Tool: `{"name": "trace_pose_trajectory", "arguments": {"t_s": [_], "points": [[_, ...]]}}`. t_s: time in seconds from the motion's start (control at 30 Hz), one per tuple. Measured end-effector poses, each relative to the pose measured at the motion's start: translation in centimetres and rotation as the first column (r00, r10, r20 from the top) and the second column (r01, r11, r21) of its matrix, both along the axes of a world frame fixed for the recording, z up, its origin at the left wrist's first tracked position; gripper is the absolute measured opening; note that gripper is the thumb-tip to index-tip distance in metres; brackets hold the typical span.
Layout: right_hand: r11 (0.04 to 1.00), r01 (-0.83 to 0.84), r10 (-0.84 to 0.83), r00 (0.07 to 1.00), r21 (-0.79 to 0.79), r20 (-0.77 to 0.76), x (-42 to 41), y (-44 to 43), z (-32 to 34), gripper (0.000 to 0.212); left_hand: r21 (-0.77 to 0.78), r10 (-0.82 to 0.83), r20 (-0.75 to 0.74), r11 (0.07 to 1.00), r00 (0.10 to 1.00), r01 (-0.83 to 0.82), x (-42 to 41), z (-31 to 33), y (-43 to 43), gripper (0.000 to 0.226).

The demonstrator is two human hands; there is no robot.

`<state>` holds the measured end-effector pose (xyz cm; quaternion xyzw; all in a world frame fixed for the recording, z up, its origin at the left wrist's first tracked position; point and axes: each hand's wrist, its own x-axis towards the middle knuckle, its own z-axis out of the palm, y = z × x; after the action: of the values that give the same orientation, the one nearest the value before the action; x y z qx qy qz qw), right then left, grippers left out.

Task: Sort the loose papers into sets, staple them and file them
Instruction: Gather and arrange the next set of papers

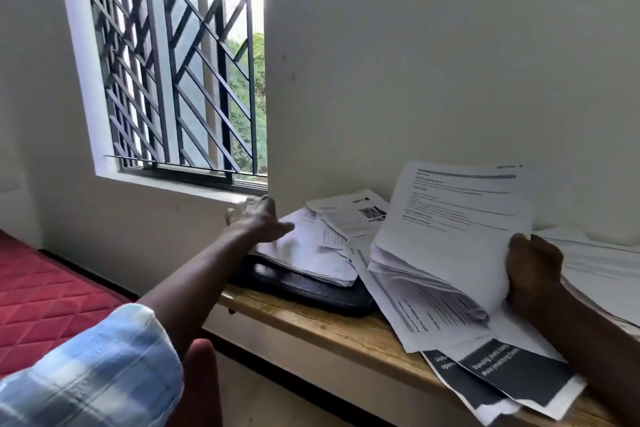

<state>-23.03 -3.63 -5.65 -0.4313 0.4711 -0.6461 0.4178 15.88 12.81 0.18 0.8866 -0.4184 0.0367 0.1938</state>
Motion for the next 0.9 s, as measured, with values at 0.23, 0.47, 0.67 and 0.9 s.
{"name": "trace_pose_trajectory", "arguments": {"t_s": [0.23, 0.47, 0.67, 0.9], "points": [[1.0, 0.018, -0.018, 1.0, -0.016, 0.022, -0.2, -1.3, 3.0, 0.021, -0.129, -0.249, -0.344, 0.968, 0.905, 0.217, -4.5, 1.3, -5.2, 0.044], [1.0, -0.012, 0.012, 1.0, -0.023, -0.008, 2.3, -4.9, 4.9, 0.008, 0.009, -0.185, -0.193, 0.982, 0.963, 0.19, -4.2, 0.8, -9.6, 0.019], [0.998, 0.0, 0.001, 1.0, -0.069, 0.016, 3.0, -5.7, 2.5, 0.03, 0.115, -0.53, -0.054, 0.839, 0.846, 0.532, -6.9, 1.9, -11.4, 0.049], [0.987, -0.003, 0.0, 1.0, -0.161, -0.024, 2.8, -6.2, 3.5, 0.034, -0.552, -0.681, -0.454, 0.721, 0.575, 0.418, -6.2, 2.4, -13.9, 0.061]]}}
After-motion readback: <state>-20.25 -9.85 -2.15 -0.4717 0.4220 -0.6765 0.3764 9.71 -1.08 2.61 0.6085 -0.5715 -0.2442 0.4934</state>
